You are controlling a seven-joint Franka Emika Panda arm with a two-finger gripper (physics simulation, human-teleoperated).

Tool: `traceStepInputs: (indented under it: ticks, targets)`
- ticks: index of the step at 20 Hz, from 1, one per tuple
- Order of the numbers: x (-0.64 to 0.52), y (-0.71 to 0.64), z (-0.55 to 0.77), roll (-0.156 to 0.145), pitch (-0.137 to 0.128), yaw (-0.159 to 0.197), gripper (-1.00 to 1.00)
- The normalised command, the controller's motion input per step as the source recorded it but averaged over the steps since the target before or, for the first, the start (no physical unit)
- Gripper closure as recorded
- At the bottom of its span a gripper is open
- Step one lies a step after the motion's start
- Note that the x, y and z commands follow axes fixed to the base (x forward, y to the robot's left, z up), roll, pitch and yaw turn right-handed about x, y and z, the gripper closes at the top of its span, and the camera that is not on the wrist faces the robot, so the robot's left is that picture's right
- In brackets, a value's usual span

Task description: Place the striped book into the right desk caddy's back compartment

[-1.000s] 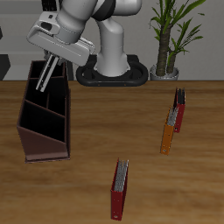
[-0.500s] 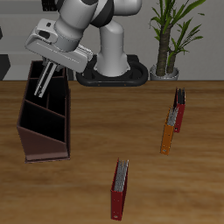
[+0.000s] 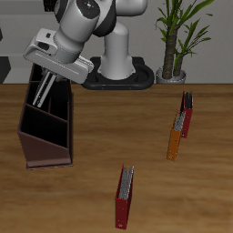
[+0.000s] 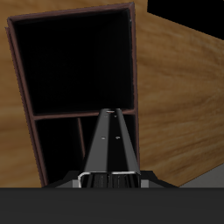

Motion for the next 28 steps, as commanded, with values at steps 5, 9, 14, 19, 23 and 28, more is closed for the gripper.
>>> traceStepInputs:
  ticks: [5, 9, 14, 19, 23, 28]
  targets:
    - [0.03, -0.03, -0.1, -0.003, 0.012, -0.007, 1.0]
    - [-0.11, 0.13, -0.04, 0.028, 0.007, -0.004, 1.0]
    - [-0.17, 0.03, 0.02, -0.007, -0.001, -0.006, 1.0]
    - [-0.1, -0.04, 0.04, -0.016, -0.011, 0.009, 1.0]
    - [-0.06, -0.19, 0.0, -0.041, 0.004, -0.015, 1.0]
    - [0.09, -0.16, -0.1, -0.026, 0.023, -0.009, 1.0]
